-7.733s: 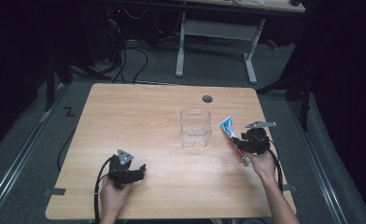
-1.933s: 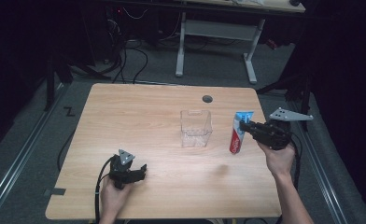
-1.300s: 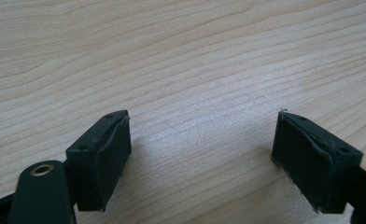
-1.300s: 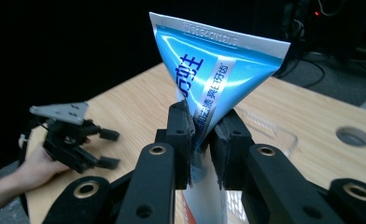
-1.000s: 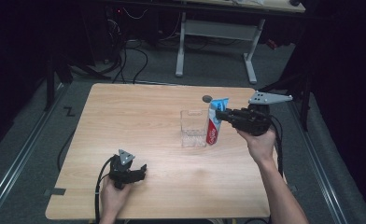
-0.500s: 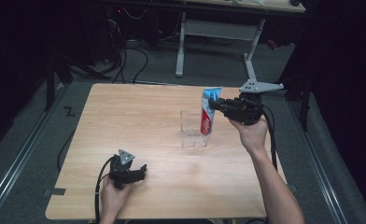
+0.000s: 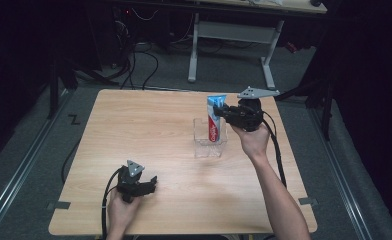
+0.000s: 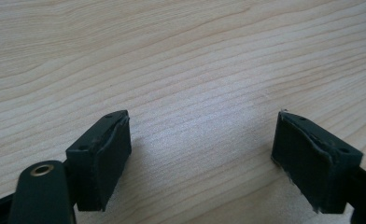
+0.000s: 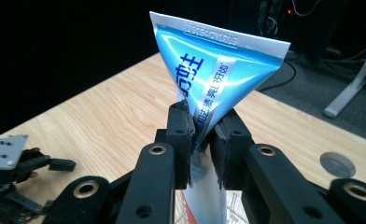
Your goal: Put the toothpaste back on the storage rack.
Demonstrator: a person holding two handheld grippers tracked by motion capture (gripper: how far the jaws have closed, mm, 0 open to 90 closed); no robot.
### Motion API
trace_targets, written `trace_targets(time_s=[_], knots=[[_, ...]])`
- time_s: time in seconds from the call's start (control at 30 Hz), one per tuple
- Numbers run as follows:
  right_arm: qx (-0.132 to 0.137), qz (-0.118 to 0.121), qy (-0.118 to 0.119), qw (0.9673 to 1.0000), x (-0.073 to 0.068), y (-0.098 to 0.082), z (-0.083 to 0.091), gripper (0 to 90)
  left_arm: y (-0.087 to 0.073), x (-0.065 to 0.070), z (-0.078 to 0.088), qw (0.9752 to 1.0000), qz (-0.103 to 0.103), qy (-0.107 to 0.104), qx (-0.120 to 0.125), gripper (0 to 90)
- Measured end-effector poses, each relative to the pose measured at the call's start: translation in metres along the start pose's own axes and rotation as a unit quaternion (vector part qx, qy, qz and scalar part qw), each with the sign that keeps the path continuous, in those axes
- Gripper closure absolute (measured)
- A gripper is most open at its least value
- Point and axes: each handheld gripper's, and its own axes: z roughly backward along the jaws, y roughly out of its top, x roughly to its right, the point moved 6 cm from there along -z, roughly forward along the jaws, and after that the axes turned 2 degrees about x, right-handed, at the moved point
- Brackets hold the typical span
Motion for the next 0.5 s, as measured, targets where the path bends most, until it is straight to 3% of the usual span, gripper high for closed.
trace_targets(time_s=[0.2, 0.5], knots=[[-0.018, -0.004, -0.014, 0.9997, 0.005, -0.013, -0.015, 77.6, 0.0, 0.0, 0.0, 1.0, 0.0, 0.0, -0.001, 19.8], [-0.03, -0.016, -0.027, 0.999, 0.012, -0.028, -0.021, 77.5, 0.0, 0.0, 0.0, 1.0, -0.001, 0.0, -0.001, 19.7]])
